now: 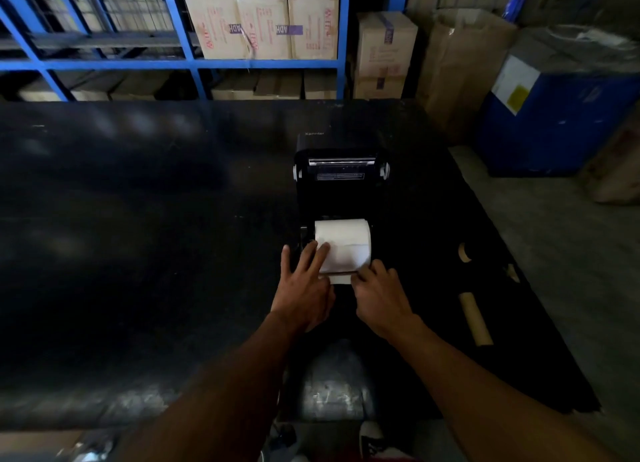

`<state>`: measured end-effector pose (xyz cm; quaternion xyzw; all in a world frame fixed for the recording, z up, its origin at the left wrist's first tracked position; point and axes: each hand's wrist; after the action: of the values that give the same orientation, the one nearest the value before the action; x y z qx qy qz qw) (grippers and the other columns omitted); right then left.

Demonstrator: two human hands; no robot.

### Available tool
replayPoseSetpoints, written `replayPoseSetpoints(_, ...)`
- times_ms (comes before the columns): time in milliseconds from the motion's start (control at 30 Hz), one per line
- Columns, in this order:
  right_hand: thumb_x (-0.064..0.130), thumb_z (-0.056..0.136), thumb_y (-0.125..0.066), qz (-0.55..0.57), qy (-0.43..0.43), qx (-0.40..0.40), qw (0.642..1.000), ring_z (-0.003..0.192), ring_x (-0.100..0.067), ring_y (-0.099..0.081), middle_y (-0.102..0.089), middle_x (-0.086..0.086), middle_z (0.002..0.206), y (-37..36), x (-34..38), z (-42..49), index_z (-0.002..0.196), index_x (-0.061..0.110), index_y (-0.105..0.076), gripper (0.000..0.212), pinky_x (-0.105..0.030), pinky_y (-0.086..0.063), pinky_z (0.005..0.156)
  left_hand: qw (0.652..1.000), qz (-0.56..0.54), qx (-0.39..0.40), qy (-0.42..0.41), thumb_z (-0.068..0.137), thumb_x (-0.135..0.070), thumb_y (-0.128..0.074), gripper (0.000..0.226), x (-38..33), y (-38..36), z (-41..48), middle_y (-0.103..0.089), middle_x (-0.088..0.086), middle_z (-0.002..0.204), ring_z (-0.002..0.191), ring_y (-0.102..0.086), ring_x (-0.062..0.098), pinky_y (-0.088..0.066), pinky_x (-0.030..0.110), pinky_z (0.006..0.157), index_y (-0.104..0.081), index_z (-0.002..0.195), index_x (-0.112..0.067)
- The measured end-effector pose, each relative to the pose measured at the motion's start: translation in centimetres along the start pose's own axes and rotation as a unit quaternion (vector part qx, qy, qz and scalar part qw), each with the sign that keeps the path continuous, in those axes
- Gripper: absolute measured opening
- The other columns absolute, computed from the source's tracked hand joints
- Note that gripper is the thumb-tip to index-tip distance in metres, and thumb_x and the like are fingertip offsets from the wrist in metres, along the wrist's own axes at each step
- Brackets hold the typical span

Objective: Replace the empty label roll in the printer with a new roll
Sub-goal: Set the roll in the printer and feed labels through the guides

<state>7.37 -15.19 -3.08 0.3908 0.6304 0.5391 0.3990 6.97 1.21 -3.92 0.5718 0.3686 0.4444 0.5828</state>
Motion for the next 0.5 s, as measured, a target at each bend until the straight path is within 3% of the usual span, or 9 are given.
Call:
replayPoseSetpoints(300,0.018,0.089,-0.047,0.027,-0.027,0.006,0.999,0.128,-0.033,-0.035,-0.044,-0.006,0.148,-0.9,0.8,-1.8,0.143,0.01,-0.04,0.054,-0.045,-0.035,0.095,0.999,0.026,-0.009,0.039,0.089,-0.044,-0.036,0.042,-0.6,-0.5,-1.6,-0.038,0.013,0.136,0.127,-0.029,0.033,-0.012,0.067,0.11,-0.063,0.11,-0.019)
replayPoseSetpoints(500,0.017,0.087,-0.05,0.042,-0.035,0.002,0.998,0.124,-0.031,-0.037,-0.049,-0.004,0.141,-1.0,1.1,-2.5,0.14,0.014,-0.044,0.053,-0.043,-0.036,0.092,1.0,-0.01,-0.007,-0.022,0.092,-0.04,-0.033,0.045,-1.0,-1.0,-2.2,-0.044,0.006,0.134,0.124,-0.038,0.027,-0.015,0.065,0.111,-0.06,0.116,-0.013)
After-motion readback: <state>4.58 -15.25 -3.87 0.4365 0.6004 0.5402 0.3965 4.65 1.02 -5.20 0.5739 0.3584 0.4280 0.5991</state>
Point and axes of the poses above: each hand's wrist, its own z-axis towards the middle knuckle, its own y-axis out of the back of the hand, x = y × z
